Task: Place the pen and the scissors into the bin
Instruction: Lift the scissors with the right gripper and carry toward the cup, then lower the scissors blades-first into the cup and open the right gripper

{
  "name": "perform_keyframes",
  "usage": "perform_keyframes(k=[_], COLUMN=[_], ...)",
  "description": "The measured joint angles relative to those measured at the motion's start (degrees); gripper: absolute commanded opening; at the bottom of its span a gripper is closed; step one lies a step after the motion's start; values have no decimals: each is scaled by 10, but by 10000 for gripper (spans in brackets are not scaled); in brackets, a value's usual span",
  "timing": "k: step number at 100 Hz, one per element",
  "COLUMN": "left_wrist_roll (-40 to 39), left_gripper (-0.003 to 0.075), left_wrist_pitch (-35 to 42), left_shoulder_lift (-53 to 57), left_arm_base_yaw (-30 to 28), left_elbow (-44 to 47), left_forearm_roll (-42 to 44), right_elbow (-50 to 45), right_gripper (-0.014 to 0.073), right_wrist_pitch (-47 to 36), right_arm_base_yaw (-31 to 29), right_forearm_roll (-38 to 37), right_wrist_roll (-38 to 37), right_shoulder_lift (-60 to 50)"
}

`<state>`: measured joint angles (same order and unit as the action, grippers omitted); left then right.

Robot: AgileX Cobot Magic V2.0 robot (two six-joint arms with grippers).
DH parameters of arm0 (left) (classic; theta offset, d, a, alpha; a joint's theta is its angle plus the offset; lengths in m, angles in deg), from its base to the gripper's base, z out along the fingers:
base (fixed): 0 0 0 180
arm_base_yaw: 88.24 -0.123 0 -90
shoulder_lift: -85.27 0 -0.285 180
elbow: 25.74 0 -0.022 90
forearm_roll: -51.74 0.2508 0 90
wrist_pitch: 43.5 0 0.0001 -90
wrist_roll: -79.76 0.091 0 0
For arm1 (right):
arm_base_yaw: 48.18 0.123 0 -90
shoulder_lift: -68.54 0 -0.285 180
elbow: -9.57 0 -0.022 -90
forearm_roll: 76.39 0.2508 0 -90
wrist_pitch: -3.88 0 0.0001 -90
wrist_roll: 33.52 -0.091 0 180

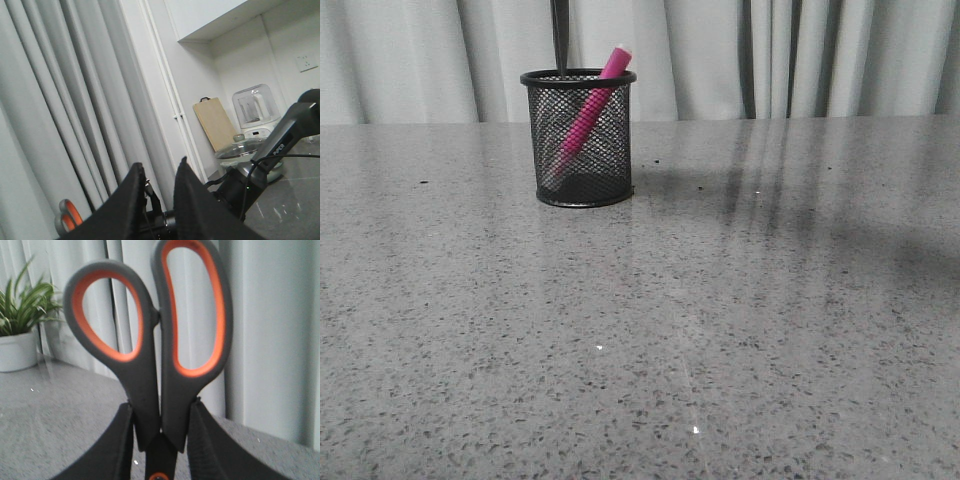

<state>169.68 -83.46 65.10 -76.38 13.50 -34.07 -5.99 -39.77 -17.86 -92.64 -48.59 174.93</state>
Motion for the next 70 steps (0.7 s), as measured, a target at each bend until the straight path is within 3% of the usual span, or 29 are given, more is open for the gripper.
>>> perform_keyframes(k=[49, 70], left_wrist_roll=[0, 0], left_gripper=[125, 125], left_wrist_pitch=[-13, -13], left_shoulder_lift=[0, 0], left_arm_base_yaw=[0, 0], left_elbow=[20, 30], left_forearm_roll=[23, 25], right_elbow=[0, 0], right_gripper=[-69, -69], right_wrist_pitch=[4, 66], right_arm_base_yaw=[-13, -14], right_forearm_roll=[0, 0], right_wrist_roll=[0, 1], right_shoulder_lift=[47, 47])
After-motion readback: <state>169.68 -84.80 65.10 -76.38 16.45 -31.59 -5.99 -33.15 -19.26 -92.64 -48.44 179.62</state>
